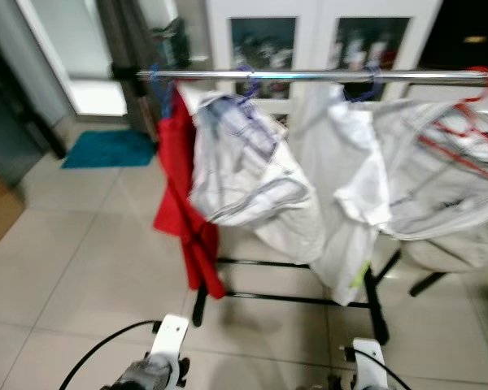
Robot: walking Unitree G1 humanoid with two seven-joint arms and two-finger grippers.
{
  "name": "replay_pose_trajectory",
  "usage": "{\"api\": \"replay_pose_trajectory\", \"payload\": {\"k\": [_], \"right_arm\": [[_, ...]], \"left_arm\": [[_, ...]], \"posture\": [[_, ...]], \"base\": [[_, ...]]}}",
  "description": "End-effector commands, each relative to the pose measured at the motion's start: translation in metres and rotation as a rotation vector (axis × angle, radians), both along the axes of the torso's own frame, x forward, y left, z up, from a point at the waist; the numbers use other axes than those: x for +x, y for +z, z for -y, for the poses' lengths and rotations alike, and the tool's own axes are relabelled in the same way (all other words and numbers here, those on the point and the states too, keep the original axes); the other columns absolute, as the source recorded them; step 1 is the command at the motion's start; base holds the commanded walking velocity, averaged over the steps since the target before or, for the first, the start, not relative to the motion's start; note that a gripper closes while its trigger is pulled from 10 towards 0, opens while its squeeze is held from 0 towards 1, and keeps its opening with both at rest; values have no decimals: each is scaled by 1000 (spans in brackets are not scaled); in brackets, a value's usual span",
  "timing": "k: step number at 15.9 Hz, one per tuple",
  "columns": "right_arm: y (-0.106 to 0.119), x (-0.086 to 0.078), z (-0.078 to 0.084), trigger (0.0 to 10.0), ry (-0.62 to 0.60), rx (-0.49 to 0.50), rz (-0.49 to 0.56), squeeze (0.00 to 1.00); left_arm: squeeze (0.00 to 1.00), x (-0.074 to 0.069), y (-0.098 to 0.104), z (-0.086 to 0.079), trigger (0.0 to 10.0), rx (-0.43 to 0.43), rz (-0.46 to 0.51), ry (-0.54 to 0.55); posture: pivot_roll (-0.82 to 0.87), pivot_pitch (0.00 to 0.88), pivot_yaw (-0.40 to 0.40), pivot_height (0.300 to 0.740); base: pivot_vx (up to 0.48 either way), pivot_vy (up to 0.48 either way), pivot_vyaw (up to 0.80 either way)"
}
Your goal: Hang hanger
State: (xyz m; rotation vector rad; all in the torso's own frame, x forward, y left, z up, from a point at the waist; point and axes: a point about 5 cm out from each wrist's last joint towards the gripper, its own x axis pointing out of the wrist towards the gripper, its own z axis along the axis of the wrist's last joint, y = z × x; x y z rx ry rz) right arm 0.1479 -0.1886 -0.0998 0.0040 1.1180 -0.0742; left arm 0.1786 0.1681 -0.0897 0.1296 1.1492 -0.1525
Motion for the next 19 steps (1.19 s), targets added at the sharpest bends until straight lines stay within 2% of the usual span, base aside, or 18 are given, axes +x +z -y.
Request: {"api": "replay_pose_trajectory", "payload": {"k": [1, 2, 3, 5, 6, 7, 8, 9, 10, 11, 12, 13, 14, 15, 17, 18, 19], "right_arm": [[6, 14, 1, 10000, 54, -32, 77, 1000], [13, 25, 5, 10000, 103, -66, 147, 1000], [22, 40, 7, 10000, 137, -39, 243, 1000], [37, 57, 11, 10000, 192, 19, 354, 1000], [57, 68, 15, 10000, 247, 72, 490, 1000], [81, 72, 17, 10000, 271, 115, 633, 1000], [93, 73, 18, 10000, 279, 127, 696, 1000], [127, 74, 18, 10000, 253, 151, 825, 1000], [127, 74, 18, 10000, 253, 151, 825, 1000], [144, 73, 16, 10000, 247, 162, 875, 1000], [189, 74, 7, 10000, 216, 187, 1006, 1000], [225, 74, 1, 10000, 213, 114, 1133, 1000], [234, 74, -4, 10000, 237, 59, 1179, 1000], [243, 75, -8, 10000, 187, 9, 1216, 1000], [245, 76, -12, 10000, 162, 28, 1210, 1000], [245, 79, -9, 10000, 148, 54, 1147, 1000], [245, 82, -1, 10000, 71, 40, 1107, 1000]], "left_arm": [[1000, 6, 3, 1, 10000, -41, 46, 28], [1000, 5, 3, -2, 10000, -69, 67, 71], [1000, 8, 6, -10, 10000, -85, 113, 96], [1000, 18, 14, -18, 10000, -83, 216, 57], [1000, 29, 25, -28, 10000, -87, 347, 44], [1000, 39, 39, -37, 10000, -102, 471, 46], [1000, 45, 50, -40, 10000, -106, 545, 27], [1000, 57, 83, -43, 10000, -120, 708, -50], [1000, 57, 83, -43, 10000, -120, 708, -50], [1000, 60, 101, -42, 10000, -128, 780, -90], [1000, 75, 153, -30, 10000, -138, 970, -151], [1000, 87, 198, -14, 10000, -129, 1118, -155], [1000, 89, 211, -7, 10000, -160, 1156, -137], [0, 87, 221, -3, 10000, -159, 1177, -113], [0, 85, 224, -1, 10000, -141, 1182, -101], [0, 83, 228, 8, 10000, -158, 1184, -116], [0, 84, 237, 19, 10000, -201, 1194, -171]], "posture": [[-164, 0, 65, 740], [-153, 0, 52, 740], [-138, 0, 28, 740], [-114, 0, -4, 740], [-93, 0, -22, 740], [-85, 0, -24, 740], [-85, 0, -20, 740], [-82, 0, -9, 740], [-82, 0, -9, 740], [-82, 0, -4, 740], [-82, 0, 19, 740], [-86, 0, 35, 740], [-89, 0, 39, 740], [-79, 0, 34, 740], [-68, 0, 24, 740], [-46, 0, 25, 740], [-86, 0, 48, 740]], "base": [[0, 0, 0], [0, 0, 0], [0, 0, 0], [0, 0, 0], [0, 0, 0], [0, 0, 0], [0, 0, 0], [0, 0, 0], [0, 0, 0], [0, 0, 0], [0, 0, 0], [0, 0, 0], [0, 0, 0], [0, 0, 0], [0, 0, 0], [0, 0, 0], [0, 0, 0]]}}
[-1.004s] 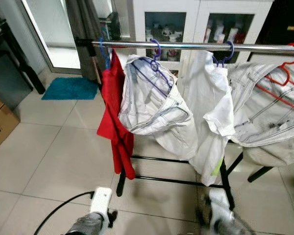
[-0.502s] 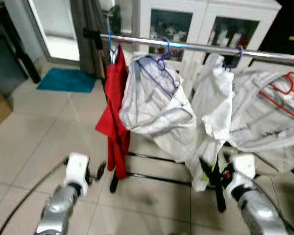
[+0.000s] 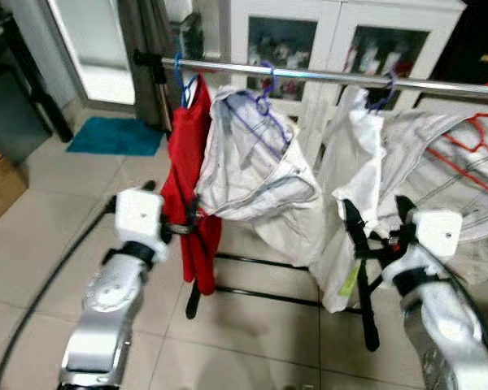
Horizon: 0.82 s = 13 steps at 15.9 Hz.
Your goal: Hang hanger
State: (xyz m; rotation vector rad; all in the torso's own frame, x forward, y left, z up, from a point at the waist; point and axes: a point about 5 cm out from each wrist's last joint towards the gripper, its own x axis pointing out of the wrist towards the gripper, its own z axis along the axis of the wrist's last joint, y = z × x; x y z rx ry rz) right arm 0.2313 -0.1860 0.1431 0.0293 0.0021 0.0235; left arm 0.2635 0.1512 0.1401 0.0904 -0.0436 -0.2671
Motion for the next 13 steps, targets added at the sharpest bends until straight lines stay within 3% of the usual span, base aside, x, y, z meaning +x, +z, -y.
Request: {"api": "replay_pose_trajectory", "payload": {"k": [1, 2, 3, 5, 6, 7, 8, 9, 13], "right_arm": [[2, 0, 4, 10000, -41, 9, -6, 1000], [5, 0, 0, 10000, -15, -8, 14, 1000], [6, 1, -5, 10000, -22, 35, 17, 1000], [9, 6, -13, 10000, 13, 74, -9, 1000], [8, 12, -15, 10000, 27, 91, -6, 1000], [2, 22, -19, 10000, 24, 73, -17, 1000], [2, 29, -20, 10000, 18, 53, -24, 1000], [8, 32, -21, 10000, 49, 75, 9, 1000], [16, 48, -30, 10000, 84, 45, 38, 1000]], "left_arm": [[0, 4, 9, 1, 10000, -12, 20, -10], [0, 5, 8, 0, 10000, -41, -5, -1], [0, -3, 1, 0, 10000, 38, -27, -12], [0, -4, 14, 8, 10000, 46, -31, -51], [0, 2, 22, 9, 10000, 18, -19, -49], [0, 9, 27, 6, 10000, -67, 2, -43], [0, 15, 23, 0, 10000, -52, -36, 2], [0, 15, 19, 2, 10000, 27, -44, -24], [0, 15, 18, -4, 10000, 63, -51, -34]], "posture": [[-90, 0, 49, 740], [-109, 0, 51, 740], [-92, 0, 45, 740], [-78, 0, 17, 740], [-74, 0, 11, 740], [-67, 0, 1, 740], [-41, 0, 17, 740], [-10, 0, 8, 740], [-29, 0, 18, 740]], "base": [[0, 0, 0], [0, 0, 0], [259, 0, 0], [249, 0, 0], [285, 0, 0], [300, 0, 419], [401, 0, 488], [345, 0, 550], [357, 0, 688]]}}
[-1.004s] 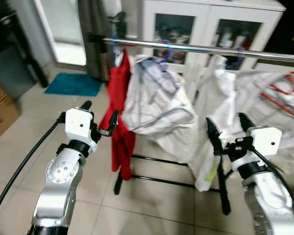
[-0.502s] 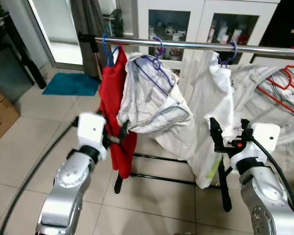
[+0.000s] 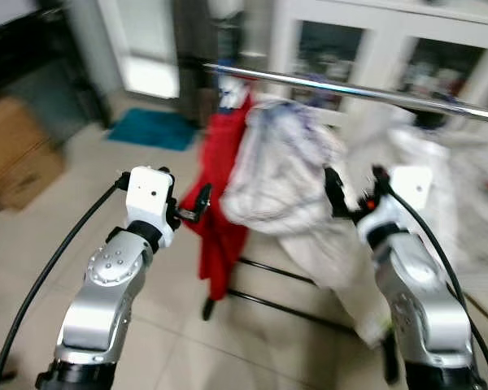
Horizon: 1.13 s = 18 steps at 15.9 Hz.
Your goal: Hang hanger
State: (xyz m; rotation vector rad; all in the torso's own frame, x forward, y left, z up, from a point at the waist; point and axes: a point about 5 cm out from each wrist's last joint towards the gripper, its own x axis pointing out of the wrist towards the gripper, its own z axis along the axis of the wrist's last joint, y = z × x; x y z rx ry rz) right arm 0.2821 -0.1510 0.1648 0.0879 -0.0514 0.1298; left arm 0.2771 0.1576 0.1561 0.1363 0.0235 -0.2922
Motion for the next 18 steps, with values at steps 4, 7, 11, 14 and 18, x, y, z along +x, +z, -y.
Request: {"api": "replay_pose_trajectory", "payload": {"k": [4, 7, 11, 14, 18], "right_arm": [[2, 2, 2, 10000, -29, 61, 25, 1000], [7, 4, 6, 10000, -51, 65, 46, 1000], [17, 15, 16, 10000, -4, -74, 33, 1000], [21, 21, 25, 10000, 81, -113, -17, 1000], [14, 32, 34, 10000, 260, -124, -154, 0]], "left_arm": [[0, 2, 7, 10, 10000, 7, 6, -76], [0, 3, 10, 15, 10000, 11, 17, -125], [0, 4, 21, 17, 10000, -38, 29, -242], [0, -8, 22, 19, 10000, -39, -43, -446], [0, -29, 16, 18, 10000, -37, -184, -655]], "posture": [[-19, 0, 28, 740], [-13, 0, 16, 740], [-5, 0, -19, 740], [0, 0, -40, 740], [-4, 0, -40, 740]], "base": [[374, 0, 200], [229, 0, 0], [0, 0, 0], [0, 0, 0], [0, 0, 0]]}}
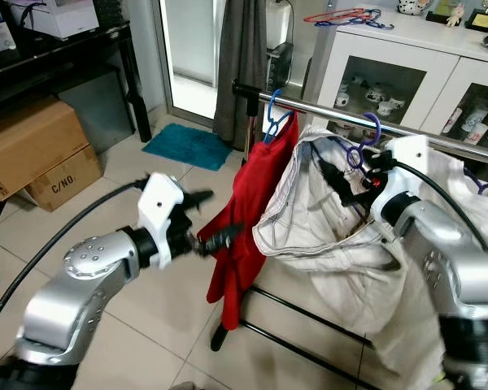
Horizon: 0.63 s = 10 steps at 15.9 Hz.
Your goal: Hang hanger
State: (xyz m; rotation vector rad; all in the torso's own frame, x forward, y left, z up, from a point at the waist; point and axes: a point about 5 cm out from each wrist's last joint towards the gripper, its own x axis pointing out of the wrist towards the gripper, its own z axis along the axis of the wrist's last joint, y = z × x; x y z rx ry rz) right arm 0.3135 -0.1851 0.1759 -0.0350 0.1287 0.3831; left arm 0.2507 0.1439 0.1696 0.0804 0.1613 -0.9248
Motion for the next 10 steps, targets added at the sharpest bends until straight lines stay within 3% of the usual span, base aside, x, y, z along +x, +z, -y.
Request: {"api": "replay_pose_trajectory", "payload": {"k": [1, 4, 7, 10], "right_arm": [[0, 4, 1, 10000, 40, -43, -13, 0], [4, 32, 17, 10000, -58, -164, -33, 0], [11, 41, 21, 10000, -45, -188, -37, 0], [4, 51, 26, 10000, -46, -184, -111, 0]], "left_arm": [[0, -3, 3, 5, 10000, 3, -4, -47], [0, 5, 6, 9, 10000, 7, 5, -47], [0, 4, 7, 11, 10000, 10, -1, -63], [0, 5, 9, 10, 10000, 26, 3, -63]], "posture": [[-5, 0, -36, 740], [-11, 0, -32, 740], [-4, 0, -42, 740], [2, 0, -46, 740]], "base": [[0, 0, 0], [0, 0, 0], [0, 0, 0], [0, 0, 0]]}}
